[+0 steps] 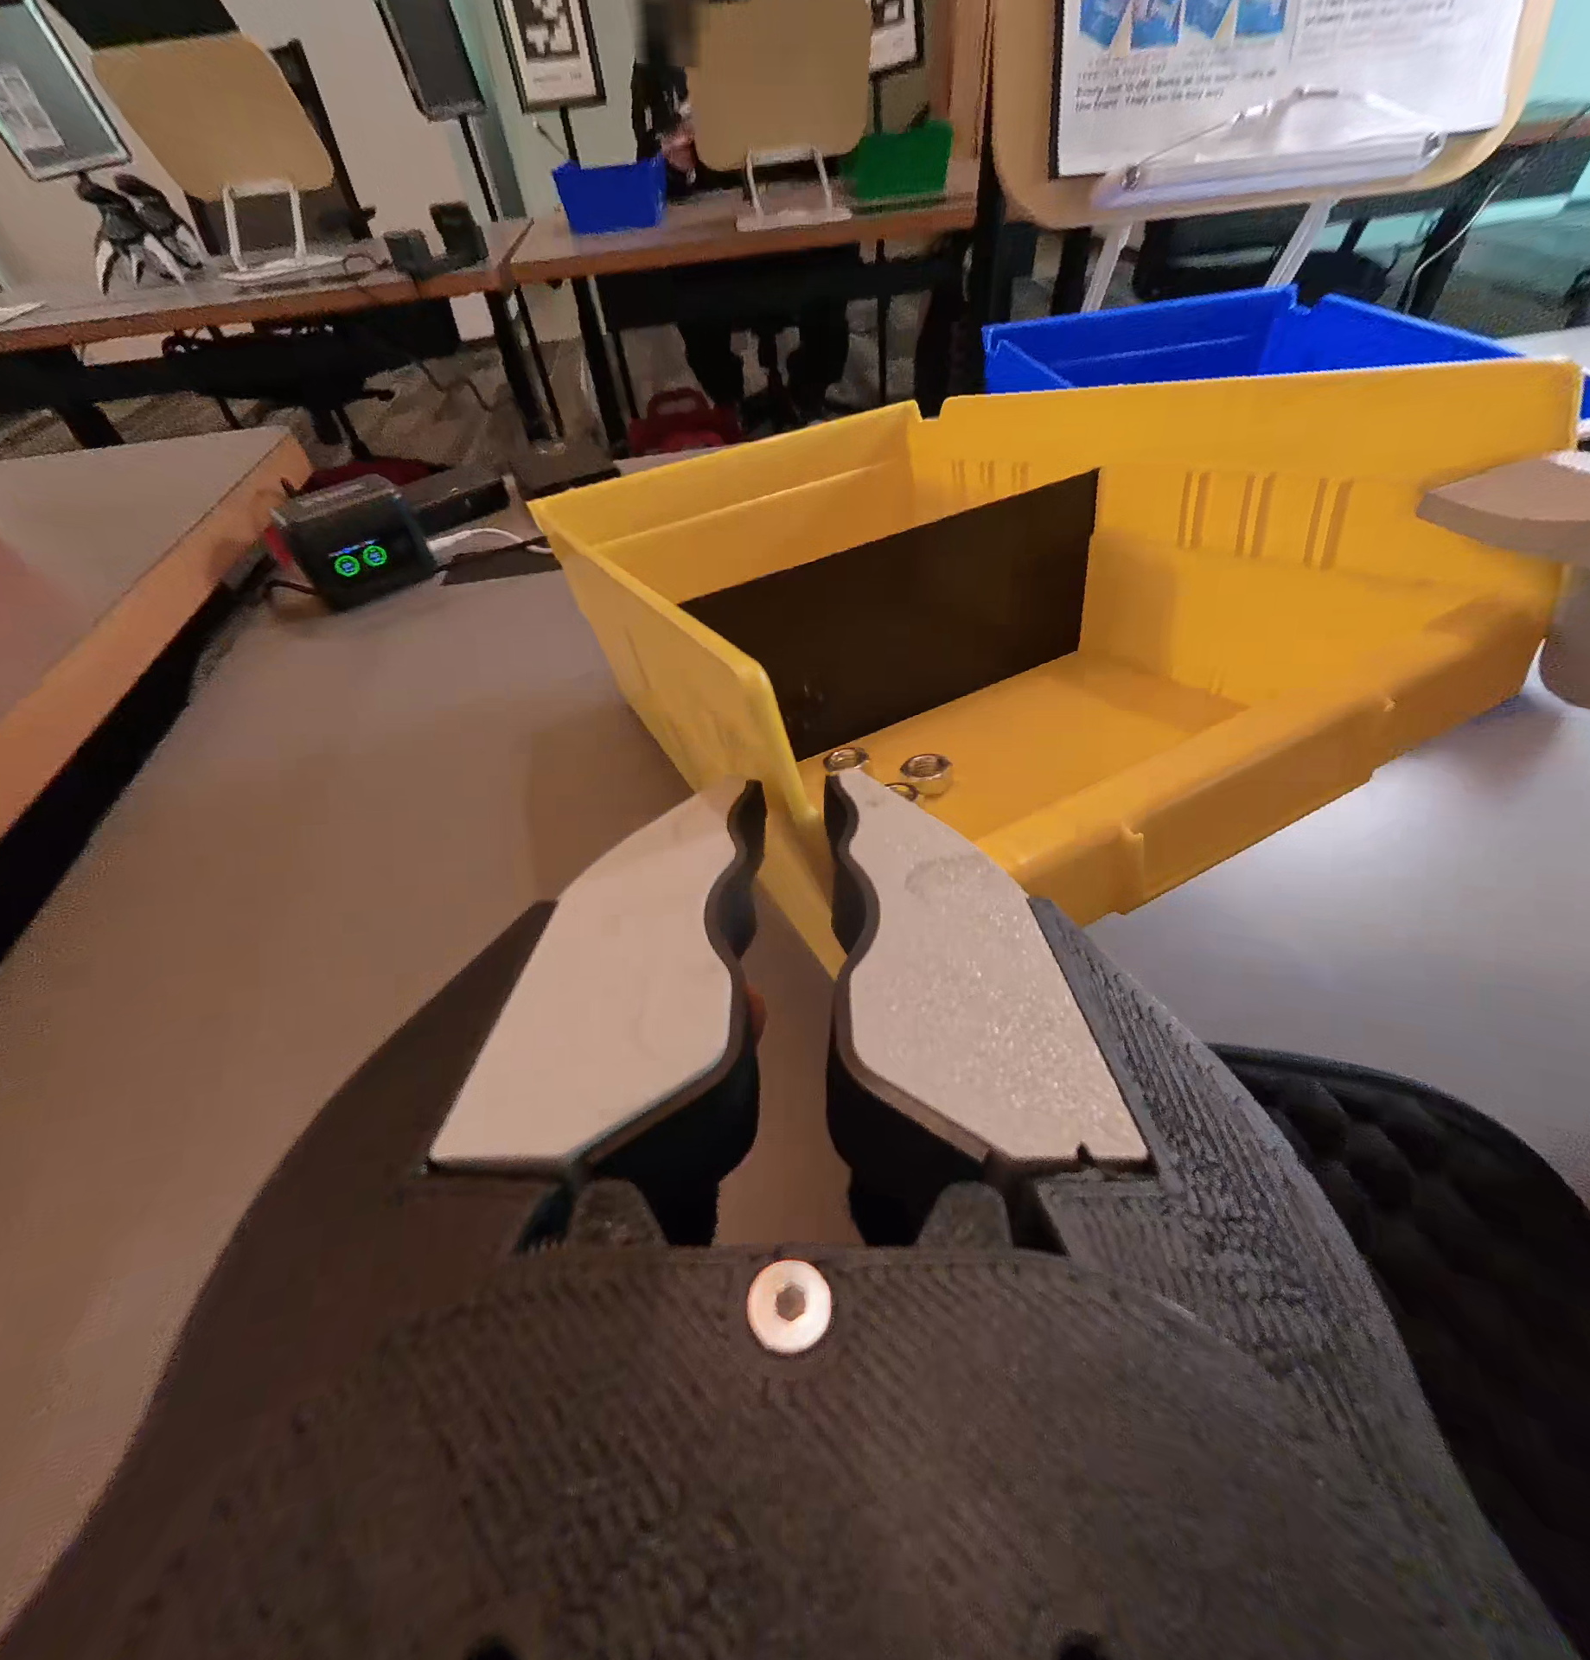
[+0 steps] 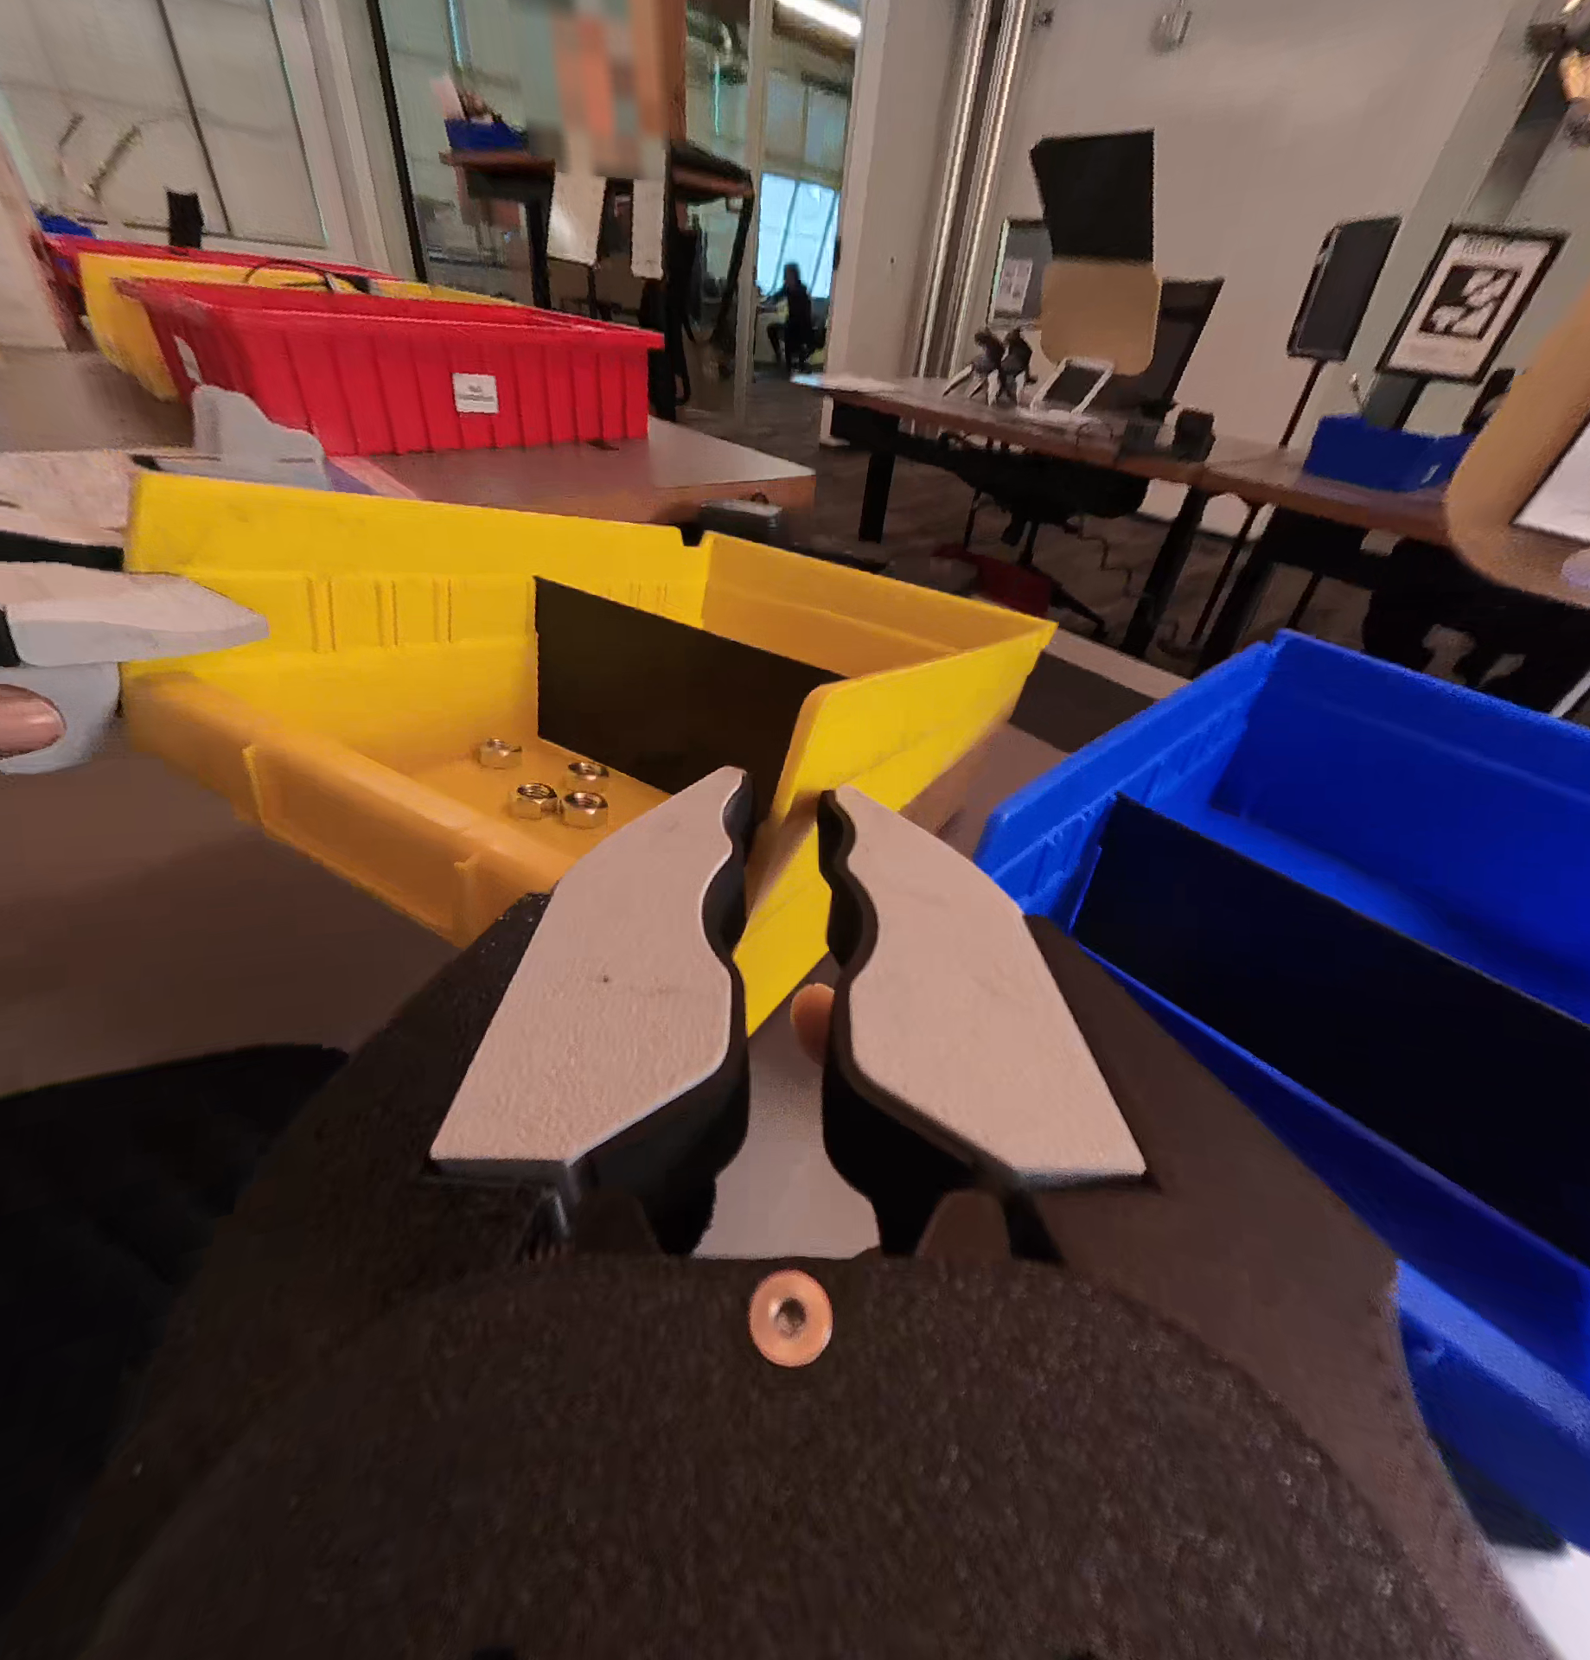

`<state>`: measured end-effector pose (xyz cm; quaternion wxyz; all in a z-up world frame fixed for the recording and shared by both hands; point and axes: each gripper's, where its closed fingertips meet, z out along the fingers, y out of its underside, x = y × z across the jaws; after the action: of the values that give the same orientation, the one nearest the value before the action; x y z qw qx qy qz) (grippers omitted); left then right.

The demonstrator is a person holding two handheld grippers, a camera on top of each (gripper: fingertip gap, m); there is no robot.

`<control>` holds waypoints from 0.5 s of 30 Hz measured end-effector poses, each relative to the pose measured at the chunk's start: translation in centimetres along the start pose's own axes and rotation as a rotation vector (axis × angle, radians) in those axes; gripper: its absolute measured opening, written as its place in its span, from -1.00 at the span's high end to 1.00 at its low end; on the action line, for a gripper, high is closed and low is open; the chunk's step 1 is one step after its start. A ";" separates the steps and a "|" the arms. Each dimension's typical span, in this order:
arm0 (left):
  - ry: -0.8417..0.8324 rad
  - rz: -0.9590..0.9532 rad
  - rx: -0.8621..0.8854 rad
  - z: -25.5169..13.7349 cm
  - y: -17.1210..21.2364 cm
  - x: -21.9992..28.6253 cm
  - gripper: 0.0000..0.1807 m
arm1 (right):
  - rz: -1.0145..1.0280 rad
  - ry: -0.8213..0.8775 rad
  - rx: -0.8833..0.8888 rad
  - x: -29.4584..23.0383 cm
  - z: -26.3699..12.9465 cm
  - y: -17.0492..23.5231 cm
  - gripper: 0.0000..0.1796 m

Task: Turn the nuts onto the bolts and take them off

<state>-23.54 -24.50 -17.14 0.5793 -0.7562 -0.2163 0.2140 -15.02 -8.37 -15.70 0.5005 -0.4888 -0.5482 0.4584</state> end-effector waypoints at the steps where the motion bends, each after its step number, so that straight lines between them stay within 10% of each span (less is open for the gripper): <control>1: 0.013 -0.019 0.015 0.3 0.3 0.2 0.85 | -0.022 0.018 0.003 0.2 -0.2 0.6 0.85; 10: 0.084 0.030 -0.155 4.8 4.3 2.3 0.82 | -0.081 -0.141 -0.249 1.5 -2.0 6.7 0.78; 15: 0.084 0.150 -0.059 2.5 -1.0 2.2 0.70 | -0.233 -0.292 -0.389 6.3 -5.4 5.4 0.59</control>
<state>-23.30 -21.01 -16.93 0.5478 -0.7953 -0.1407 0.2185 -9.36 -1.52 -19.98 0.3620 -0.4382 -0.7448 0.3496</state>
